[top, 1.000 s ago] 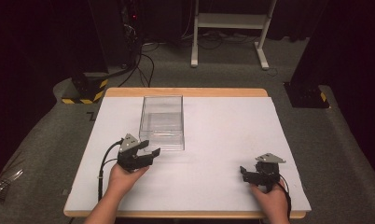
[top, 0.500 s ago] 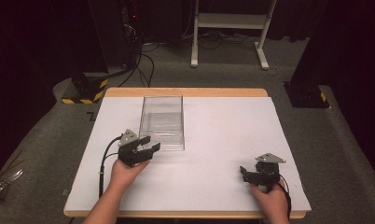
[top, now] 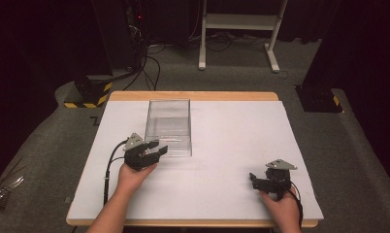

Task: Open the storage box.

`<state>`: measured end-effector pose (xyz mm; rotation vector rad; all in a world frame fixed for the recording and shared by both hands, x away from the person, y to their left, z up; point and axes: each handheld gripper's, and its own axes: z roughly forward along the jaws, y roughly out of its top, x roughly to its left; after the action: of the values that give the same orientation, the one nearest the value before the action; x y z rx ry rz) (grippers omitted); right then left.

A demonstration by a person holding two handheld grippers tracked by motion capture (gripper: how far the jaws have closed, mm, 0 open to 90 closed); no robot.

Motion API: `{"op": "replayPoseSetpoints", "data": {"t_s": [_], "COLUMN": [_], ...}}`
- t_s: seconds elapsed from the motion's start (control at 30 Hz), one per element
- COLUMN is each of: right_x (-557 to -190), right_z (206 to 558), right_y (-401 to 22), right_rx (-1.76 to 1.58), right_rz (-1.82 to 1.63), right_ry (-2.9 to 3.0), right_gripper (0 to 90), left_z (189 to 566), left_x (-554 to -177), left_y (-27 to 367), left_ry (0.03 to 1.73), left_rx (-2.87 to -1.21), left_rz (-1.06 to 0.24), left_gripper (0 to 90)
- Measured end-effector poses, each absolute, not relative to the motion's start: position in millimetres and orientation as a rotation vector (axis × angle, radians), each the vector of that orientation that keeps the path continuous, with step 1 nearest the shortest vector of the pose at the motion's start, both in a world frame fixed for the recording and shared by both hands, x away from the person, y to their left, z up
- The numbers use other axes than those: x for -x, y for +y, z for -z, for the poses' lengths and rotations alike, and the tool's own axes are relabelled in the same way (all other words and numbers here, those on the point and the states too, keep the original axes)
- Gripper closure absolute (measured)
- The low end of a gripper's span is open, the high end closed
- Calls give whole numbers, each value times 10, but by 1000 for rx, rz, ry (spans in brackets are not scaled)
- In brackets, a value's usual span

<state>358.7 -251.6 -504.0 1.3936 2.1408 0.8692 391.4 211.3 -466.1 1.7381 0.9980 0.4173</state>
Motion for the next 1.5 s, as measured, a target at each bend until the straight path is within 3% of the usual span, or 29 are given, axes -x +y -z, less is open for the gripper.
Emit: {"op": "replayPoseSetpoints", "data": {"t_s": [0.5,0.87,1.5], "right_x": [-3584,-3584,-3579], "right_z": [5040,5042,5041], "right_y": [-2514,-2513,-2510], "right_rx": [-1390,-1381,-1380], "right_rz": [-866,-866,-866], "right_ry": [2140,2137,2134], "right_gripper": [134,135,139], "left_z": [4714,4755,4810], "left_x": [-3976,-3998,-3989], "left_y": [2105,2142,2223], "left_ry": [949,916,861], "left_rx": [-1716,-1720,-1699], "left_rz": [-398,-411,-393], "left_gripper": [590,722,782]}}
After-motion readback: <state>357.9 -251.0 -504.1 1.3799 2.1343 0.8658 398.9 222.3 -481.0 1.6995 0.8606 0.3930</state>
